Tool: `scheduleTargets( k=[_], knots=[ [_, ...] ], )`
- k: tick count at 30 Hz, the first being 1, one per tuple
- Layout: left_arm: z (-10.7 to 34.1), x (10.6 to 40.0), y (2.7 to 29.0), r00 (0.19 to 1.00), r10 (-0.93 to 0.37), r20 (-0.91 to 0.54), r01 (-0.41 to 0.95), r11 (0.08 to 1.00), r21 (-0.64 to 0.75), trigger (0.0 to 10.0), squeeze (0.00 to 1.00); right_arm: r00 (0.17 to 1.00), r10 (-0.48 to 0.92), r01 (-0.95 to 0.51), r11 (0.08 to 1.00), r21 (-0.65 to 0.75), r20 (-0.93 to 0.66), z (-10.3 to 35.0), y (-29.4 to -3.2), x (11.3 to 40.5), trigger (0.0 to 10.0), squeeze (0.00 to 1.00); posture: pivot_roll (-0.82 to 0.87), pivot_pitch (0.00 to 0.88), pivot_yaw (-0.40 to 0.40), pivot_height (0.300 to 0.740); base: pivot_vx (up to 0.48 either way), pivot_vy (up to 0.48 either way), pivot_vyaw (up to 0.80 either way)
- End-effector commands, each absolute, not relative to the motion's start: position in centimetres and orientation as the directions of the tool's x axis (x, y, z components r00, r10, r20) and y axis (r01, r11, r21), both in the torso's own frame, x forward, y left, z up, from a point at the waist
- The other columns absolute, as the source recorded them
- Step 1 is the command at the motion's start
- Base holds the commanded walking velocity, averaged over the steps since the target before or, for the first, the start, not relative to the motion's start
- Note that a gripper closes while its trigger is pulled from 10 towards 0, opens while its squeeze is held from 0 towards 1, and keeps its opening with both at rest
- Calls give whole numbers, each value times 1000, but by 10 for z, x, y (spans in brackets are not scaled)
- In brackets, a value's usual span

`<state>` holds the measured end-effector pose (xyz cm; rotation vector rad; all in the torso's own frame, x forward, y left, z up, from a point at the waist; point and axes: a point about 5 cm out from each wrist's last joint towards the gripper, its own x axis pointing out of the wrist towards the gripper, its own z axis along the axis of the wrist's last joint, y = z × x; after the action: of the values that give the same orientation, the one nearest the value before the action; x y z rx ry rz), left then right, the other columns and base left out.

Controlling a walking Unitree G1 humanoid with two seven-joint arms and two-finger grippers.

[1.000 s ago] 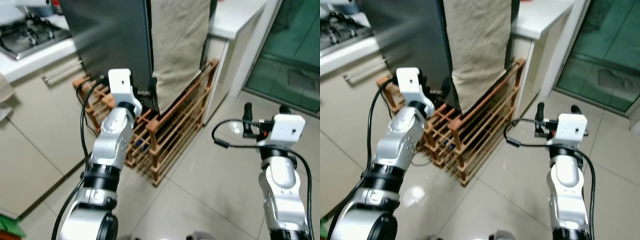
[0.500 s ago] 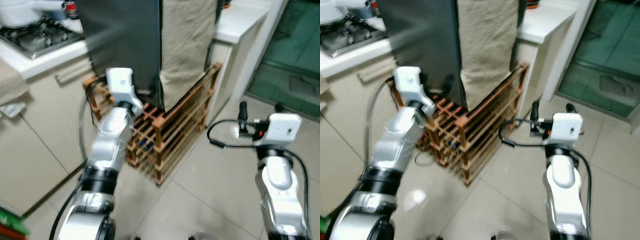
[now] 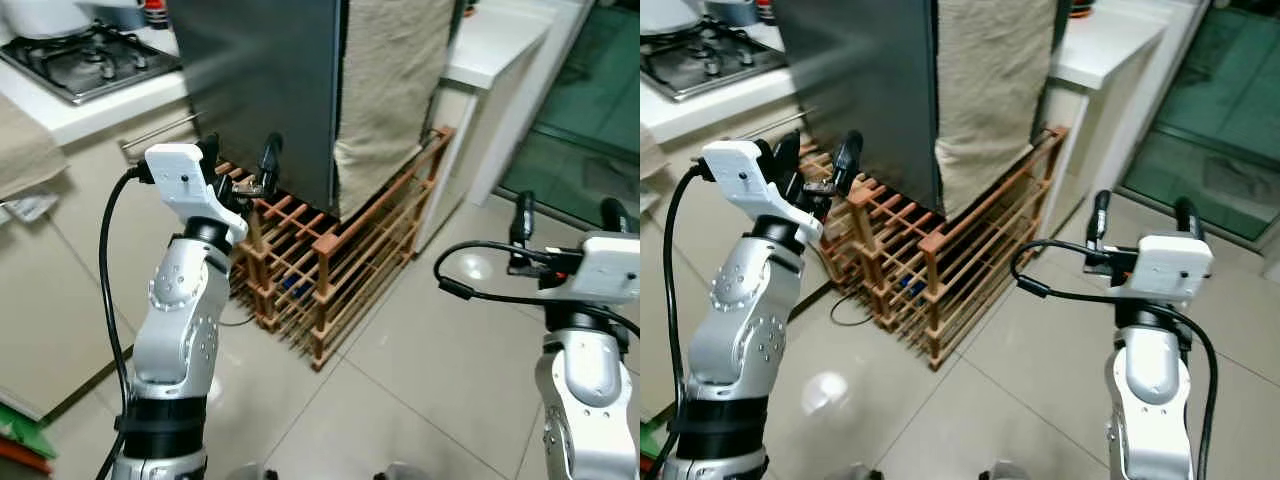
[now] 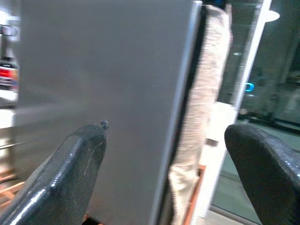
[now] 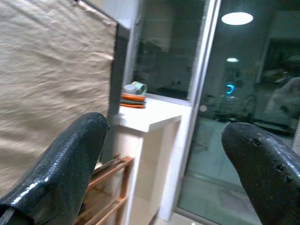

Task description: Restocking fridge

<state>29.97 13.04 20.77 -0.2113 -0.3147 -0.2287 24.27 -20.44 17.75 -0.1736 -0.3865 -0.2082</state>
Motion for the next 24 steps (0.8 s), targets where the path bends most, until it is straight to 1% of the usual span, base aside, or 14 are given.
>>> scheduleTargets(
  k=[1, 8, 11, 16, 18, 20, 23, 24],
  knots=[
    [218, 298, 121, 906, -231, 356, 298, 943, -147, 10000, 0, 902, -167, 236, 963, -131, 397, 182, -205, 248, 10000, 0, -124, 0, 14, 711, 480, 0, 0],
    [222, 303, 111, 894, -270, 357, 337, 931, -140, 10000, 0, 906, -176, 240, 963, -125, 384, 179, -206, 257, 10000, 0, -114, 0, 15, 711, 480, 0, 0],
    [222, 306, 111, 896, -272, 352, 338, 930, -143, 10000, 0, 907, -173, 236, 964, -125, 383, 179, -205, 259, 10000, 0, -118, 0, 15, 711, 480, 0, 0],
    [215, 315, 113, 925, -221, 308, 285, 941, -182, 10000, 0, 920, -149, 211, 968, -137, 363, 177, -205, 263, 10000, 0, -132, 0, 10, 711, 474, 0, 0],
    [215, 318, 113, 932, -208, 297, 274, 940, -202, 10000, 0, 922, -134, 198, 969, -145, 363, 178, -204, 265, 10000, 0, -137, 0, 8, 711, 0, 0, 0],
    [218, 320, 112, 927, -222, 303, 292, 933, -209, 10000, 0, 927, -114, 177, 973, -148, 358, 178, -203, 266, 10000, 0, -134, 0, 14, 711, 0, 0, 0],
    [217, 322, 112, 927, -228, 297, 297, 932, -209, 10000, 0, 932, -118, 177, 974, -145, 344, 172, -204, 267, 10000, 0, -128, 0, 20, 711, 0, 0, 0],
    [217, 325, 113, 929, -230, 290, 298, 930, -216, 10000, 0, 937, -139, 186, 975, -121, 320, 166, -205, 270, 10000, 0, -120, 0, 29, 711, 0, 0, 0]
  ],
)
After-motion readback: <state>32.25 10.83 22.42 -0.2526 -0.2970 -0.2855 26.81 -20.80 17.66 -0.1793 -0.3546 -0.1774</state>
